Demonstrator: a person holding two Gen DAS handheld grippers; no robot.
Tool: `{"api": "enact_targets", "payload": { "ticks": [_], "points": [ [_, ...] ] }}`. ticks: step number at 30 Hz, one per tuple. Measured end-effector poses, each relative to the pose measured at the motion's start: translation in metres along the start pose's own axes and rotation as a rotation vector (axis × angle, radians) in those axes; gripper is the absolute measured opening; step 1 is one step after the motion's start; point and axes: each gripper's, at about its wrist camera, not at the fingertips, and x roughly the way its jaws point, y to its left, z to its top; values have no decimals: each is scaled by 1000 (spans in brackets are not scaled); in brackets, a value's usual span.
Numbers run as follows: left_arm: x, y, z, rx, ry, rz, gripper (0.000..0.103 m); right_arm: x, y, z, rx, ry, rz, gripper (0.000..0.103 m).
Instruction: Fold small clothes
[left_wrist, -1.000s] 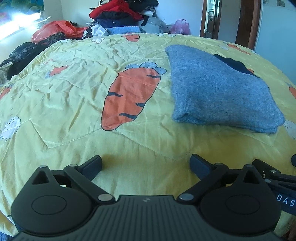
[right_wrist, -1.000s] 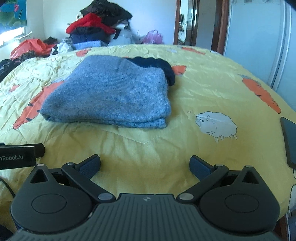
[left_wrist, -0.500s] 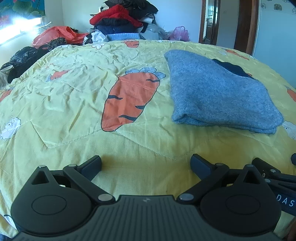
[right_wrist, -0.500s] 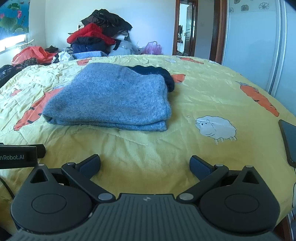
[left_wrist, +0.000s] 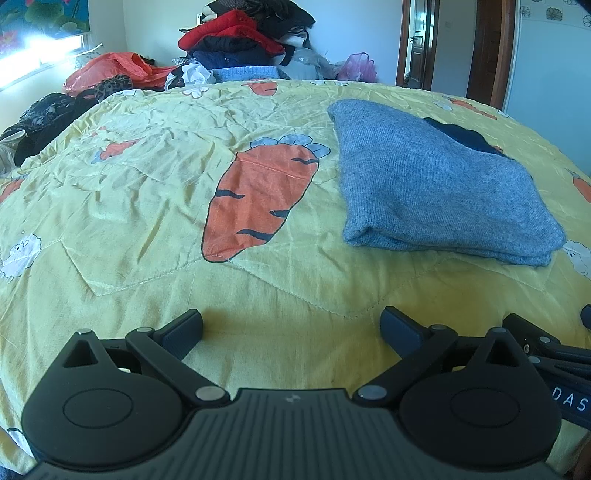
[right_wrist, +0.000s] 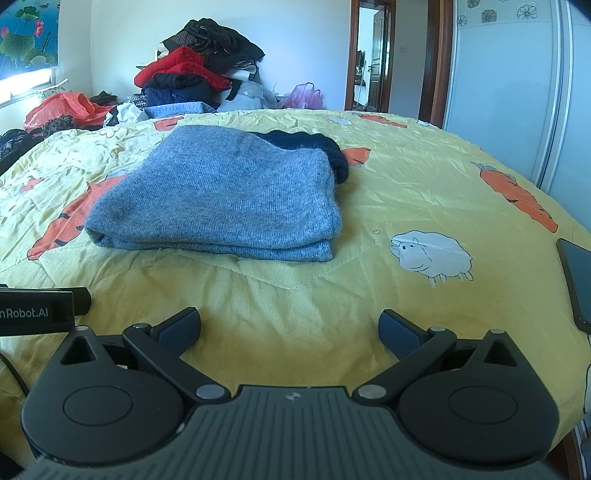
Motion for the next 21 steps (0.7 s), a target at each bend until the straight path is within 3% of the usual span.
{"api": "enact_targets", "payload": {
  "ticks": [21],
  "points": [
    [0,0,0,0,-1,0,103,-1,0,-2,-11,1,11,103]
  ]
}}
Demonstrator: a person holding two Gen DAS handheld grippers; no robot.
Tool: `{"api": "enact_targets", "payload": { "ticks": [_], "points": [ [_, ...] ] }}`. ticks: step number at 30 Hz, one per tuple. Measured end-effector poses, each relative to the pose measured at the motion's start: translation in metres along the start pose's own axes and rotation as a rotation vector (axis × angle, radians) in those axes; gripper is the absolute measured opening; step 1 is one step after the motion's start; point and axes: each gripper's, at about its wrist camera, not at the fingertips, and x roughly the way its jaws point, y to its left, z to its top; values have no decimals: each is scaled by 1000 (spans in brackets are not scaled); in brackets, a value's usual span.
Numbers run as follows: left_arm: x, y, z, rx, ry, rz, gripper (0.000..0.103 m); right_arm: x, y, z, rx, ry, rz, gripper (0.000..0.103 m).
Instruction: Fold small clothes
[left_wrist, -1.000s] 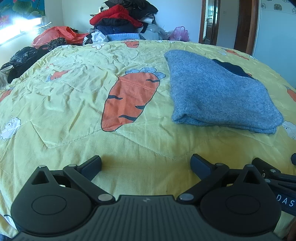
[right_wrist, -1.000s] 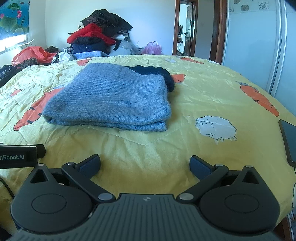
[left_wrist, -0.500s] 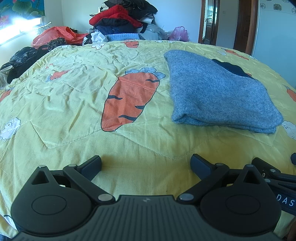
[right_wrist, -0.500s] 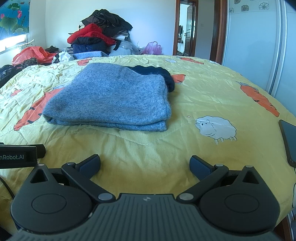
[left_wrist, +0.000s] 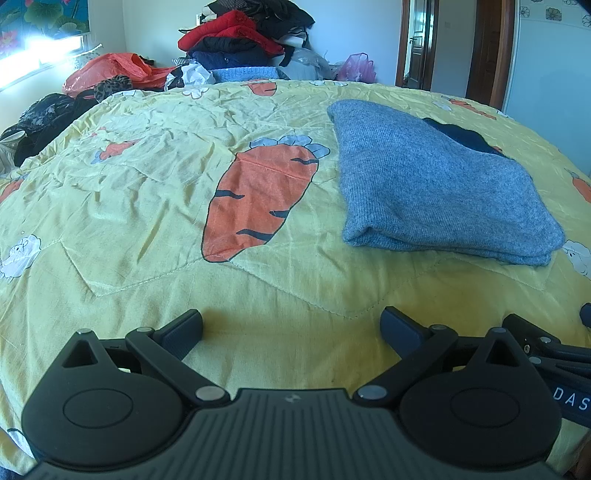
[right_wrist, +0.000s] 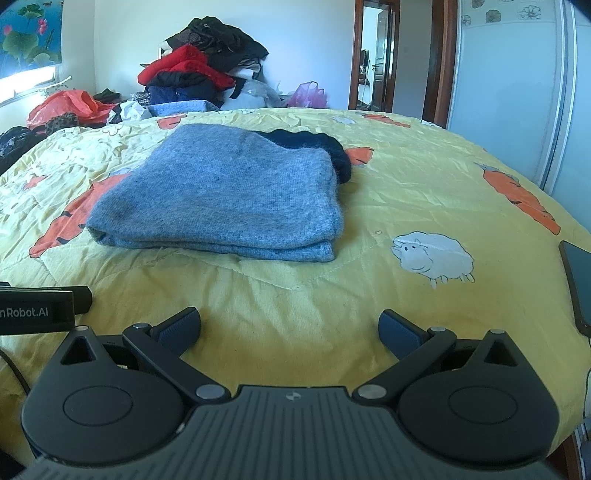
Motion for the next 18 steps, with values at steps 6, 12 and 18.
{"api": "enact_targets", "payload": {
  "ticks": [6,12,18],
  "points": [
    [0,0,0,0,0,0,103,0,0,1,-1,0,2,103],
    [0,0,0,0,3,1,103,0,-2,1,-6,3,9,103],
    [-1,1,5,-1,33,3,103,-3,-7,12,17,49,39,103]
  ]
}}
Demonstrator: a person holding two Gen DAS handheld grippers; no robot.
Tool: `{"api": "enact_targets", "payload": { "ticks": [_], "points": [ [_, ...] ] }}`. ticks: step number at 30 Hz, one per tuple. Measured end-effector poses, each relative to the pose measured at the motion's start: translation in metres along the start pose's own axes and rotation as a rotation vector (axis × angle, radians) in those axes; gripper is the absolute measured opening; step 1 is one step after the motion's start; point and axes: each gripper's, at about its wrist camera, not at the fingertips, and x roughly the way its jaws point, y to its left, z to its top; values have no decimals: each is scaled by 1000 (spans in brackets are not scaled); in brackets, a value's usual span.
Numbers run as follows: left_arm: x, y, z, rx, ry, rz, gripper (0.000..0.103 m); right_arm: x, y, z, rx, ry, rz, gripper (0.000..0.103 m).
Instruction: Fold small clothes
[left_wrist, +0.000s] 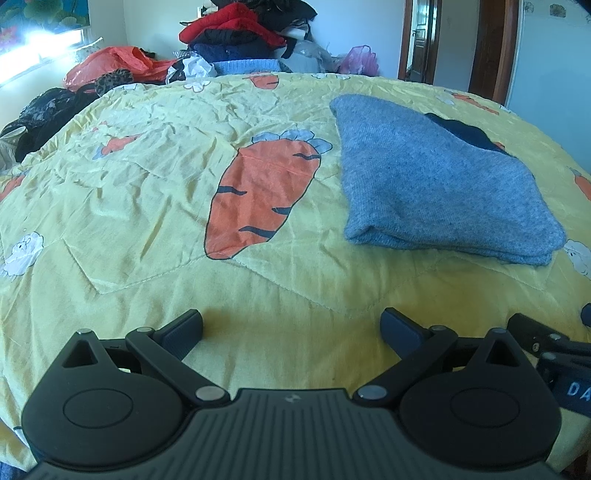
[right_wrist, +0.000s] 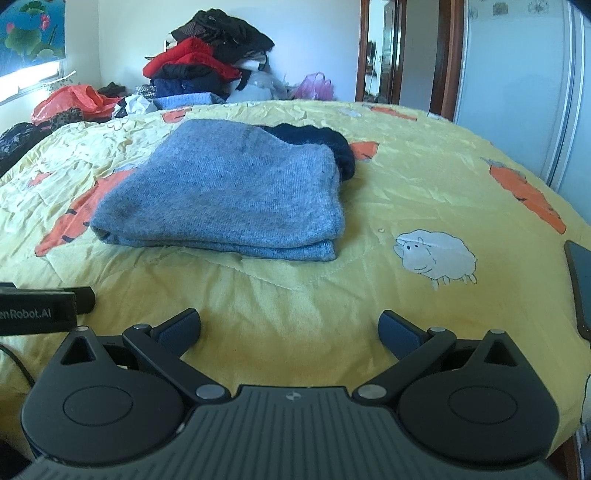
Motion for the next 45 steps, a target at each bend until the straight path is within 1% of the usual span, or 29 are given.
{"api": "enact_targets", "payload": {
  "ticks": [4,10,16,21,45],
  "points": [
    [-3,0,2,5,1,-10,103,-7,1,6,6,3,17,103],
    [-11,0,5,12,-14,-13,103,-13,5,10,-12,-12,16,103],
    [-11,2,7,4,2,-21,103,-15,3,13,-4,-10,16,103],
    [-12,1,6,17,-1,-16,103,-18,3,16,-9,-20,27,103],
    [-11,0,4,39,2,8,103,-18,-2,14,13,-11,39,103]
  ]
}}
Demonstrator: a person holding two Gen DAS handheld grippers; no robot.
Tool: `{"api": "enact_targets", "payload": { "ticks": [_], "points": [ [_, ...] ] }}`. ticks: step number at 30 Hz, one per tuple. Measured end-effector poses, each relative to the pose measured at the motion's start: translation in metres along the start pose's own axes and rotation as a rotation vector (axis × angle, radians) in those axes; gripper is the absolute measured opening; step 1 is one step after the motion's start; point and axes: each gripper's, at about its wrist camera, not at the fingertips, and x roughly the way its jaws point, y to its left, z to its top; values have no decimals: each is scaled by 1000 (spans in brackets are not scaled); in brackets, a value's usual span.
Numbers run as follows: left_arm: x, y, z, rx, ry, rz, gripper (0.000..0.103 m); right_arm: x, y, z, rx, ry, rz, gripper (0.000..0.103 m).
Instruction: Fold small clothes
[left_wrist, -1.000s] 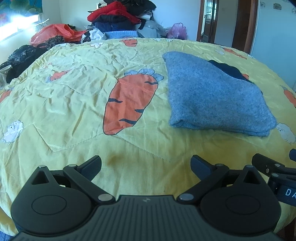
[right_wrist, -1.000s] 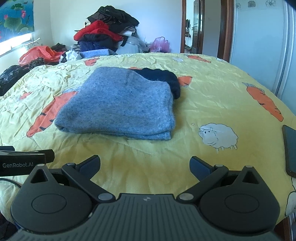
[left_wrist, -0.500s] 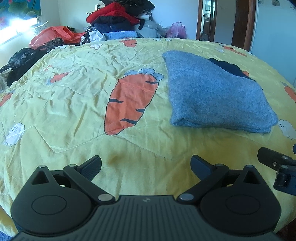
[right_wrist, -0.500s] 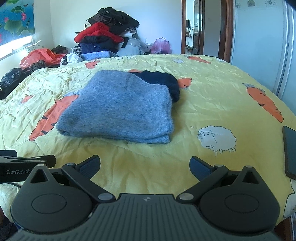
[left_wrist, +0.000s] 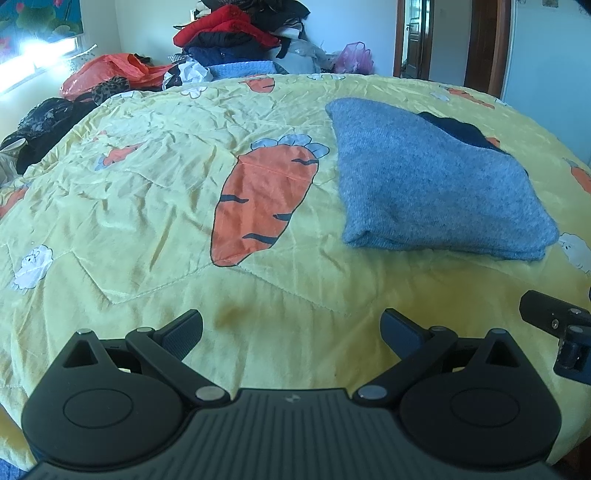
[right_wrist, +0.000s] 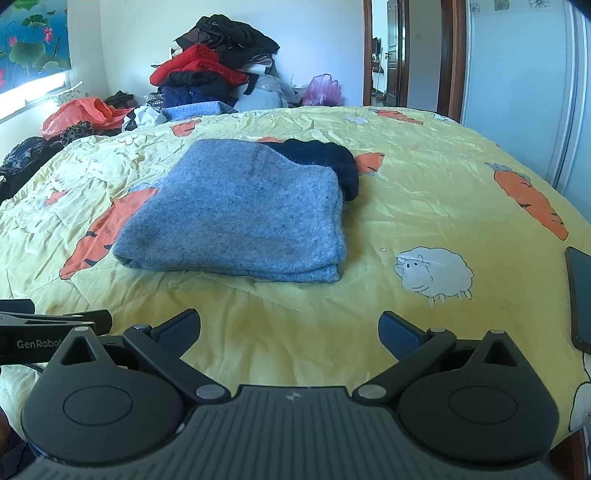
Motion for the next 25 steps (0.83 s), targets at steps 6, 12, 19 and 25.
{"api": "enact_targets", "payload": {
  "ticks": [6,12,19,25],
  "points": [
    [0,-3,-1,24,-4,20,103,0,0,0,-1,0,1,103],
    [0,-1,0,18,-3,17,103,-2,0,0,-3,-2,3,103],
    [1,1,1,8,8,5,103,-2,0,0,-4,-2,4,103],
    [1,-2,2,38,-11,20,103,-2,0,0,-4,-1,6,103]
  ]
}}
